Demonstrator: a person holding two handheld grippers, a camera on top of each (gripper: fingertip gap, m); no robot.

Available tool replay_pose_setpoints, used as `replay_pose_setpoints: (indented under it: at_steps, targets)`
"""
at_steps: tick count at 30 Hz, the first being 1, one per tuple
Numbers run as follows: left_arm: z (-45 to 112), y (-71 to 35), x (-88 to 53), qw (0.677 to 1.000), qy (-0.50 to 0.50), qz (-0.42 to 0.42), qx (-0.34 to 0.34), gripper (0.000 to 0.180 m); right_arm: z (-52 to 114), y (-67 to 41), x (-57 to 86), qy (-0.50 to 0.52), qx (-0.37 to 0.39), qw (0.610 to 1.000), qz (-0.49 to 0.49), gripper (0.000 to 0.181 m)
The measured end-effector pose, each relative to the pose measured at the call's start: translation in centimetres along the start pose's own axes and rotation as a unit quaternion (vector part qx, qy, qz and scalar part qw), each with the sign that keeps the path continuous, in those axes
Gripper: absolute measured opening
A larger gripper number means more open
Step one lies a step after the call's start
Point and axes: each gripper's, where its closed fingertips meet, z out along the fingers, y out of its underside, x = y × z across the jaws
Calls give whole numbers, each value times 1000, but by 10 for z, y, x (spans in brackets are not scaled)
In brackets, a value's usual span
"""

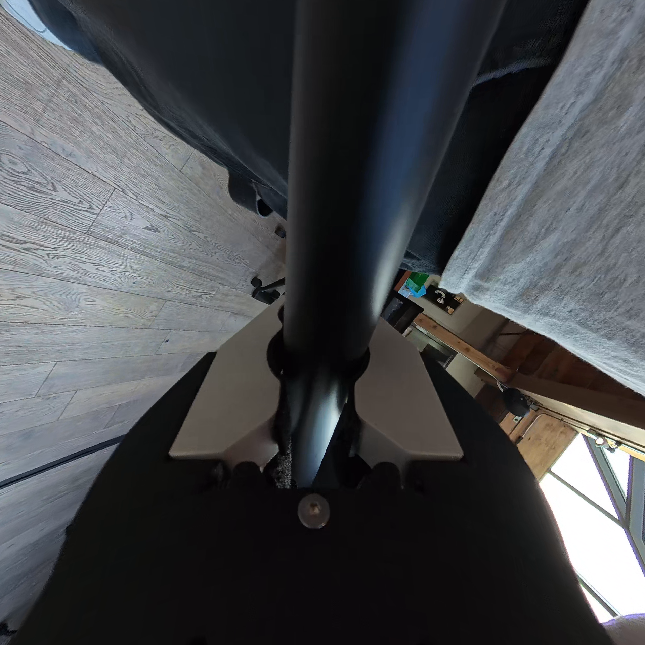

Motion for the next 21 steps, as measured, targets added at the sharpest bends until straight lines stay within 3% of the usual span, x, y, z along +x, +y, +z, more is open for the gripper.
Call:
replay_pose_setpoints:
  at_steps: [21]
  targets:
    - [-443, -211, -163, 994, -33, 52, -95, 28, 362, -249, -109, -42, 96, 994, 6, 19]
